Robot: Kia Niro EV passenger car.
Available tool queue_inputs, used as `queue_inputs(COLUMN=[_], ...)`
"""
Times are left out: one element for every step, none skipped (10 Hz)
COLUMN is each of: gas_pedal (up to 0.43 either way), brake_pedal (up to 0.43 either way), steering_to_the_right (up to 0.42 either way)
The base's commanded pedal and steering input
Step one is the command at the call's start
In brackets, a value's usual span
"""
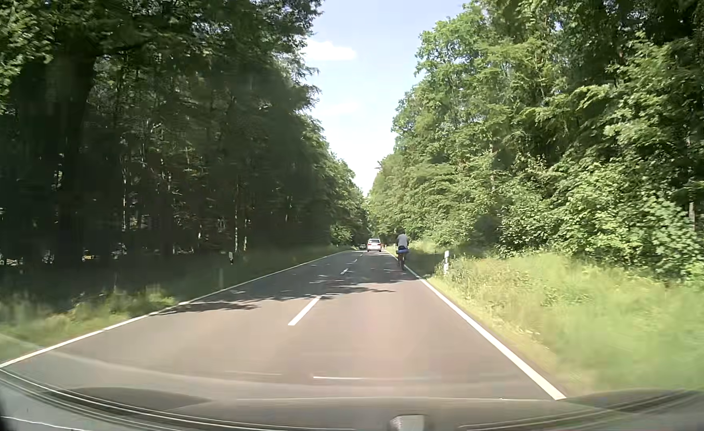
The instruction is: Follow the waypoints while adhering to traffic rules and regulations
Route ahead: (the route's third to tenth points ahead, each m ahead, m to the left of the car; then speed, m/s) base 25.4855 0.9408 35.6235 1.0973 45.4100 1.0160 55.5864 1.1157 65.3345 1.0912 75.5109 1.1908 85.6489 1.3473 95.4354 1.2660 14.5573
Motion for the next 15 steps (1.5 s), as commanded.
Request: queue_inputs(gas_pedal=[0.0,0.0,0.0,0.0,0.0,0.0,0.0,0.0,0.0,0.0,0.0,0.0,0.0,0.0,0.0], brake_pedal=[0.329,0.329,0.329,0.329,0.329,0.329,0.329,0.329,0.329,0.329,0.329,0.323,0.317,0.323,0.317], steering_to_the_right=[0.001,0.002,0.001,0.001,0.002,0.002,0.001,0.002,0.002,0.001,0.002,0.001,0.002,0.002,0.002])
